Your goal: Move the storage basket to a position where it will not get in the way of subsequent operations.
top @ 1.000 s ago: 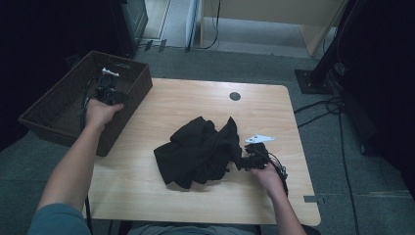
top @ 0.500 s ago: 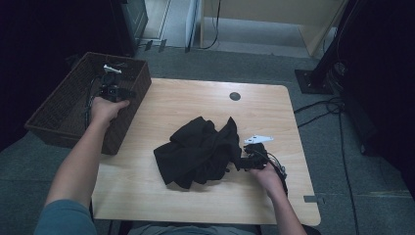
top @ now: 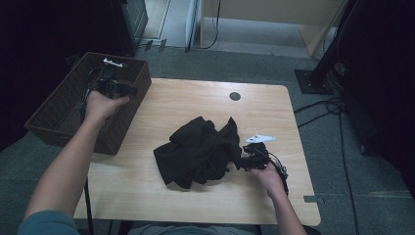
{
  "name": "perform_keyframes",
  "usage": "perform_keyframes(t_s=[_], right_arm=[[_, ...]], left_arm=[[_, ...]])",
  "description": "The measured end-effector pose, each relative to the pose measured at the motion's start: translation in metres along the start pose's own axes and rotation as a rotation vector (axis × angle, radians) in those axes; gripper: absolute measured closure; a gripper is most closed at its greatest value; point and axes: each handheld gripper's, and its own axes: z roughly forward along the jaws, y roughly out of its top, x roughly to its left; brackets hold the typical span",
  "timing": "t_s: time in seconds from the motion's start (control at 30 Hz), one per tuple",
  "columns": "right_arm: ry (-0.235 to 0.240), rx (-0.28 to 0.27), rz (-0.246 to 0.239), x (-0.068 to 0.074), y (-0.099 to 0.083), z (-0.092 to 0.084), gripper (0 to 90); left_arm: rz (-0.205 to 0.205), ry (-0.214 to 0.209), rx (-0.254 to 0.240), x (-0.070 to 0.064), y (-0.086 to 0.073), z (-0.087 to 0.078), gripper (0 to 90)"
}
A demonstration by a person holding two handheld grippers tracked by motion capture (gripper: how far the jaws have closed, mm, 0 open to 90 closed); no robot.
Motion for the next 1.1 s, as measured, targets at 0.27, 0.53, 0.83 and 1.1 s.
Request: perform_keyframes(t_s=[0.27, 0.53, 0.83, 1.1], right_arm=[[0.026, -0.030, 0.017, 0.004, 0.006, -0.009, 31.3], [0.027, -0.025, 0.019, 0.008, 0.009, -0.008, 33.8], [0.029, -0.016, 0.015, 0.012, 0.019, -0.004, 33.7], [0.040, 0.024, 0.016, 0.009, 0.036, 0.005, 32.9]], left_arm=[[0.079, -0.085, -0.005, -0.040, -0.017, -0.007, 43.3], [0.137, -0.188, 0.007, -0.073, -0.047, 0.000, 40.3], [0.218, -0.303, 0.024, -0.103, -0.070, 0.002, 36.2], [0.231, -0.391, 0.011, -0.121, -0.085, 0.009, 33.3]])
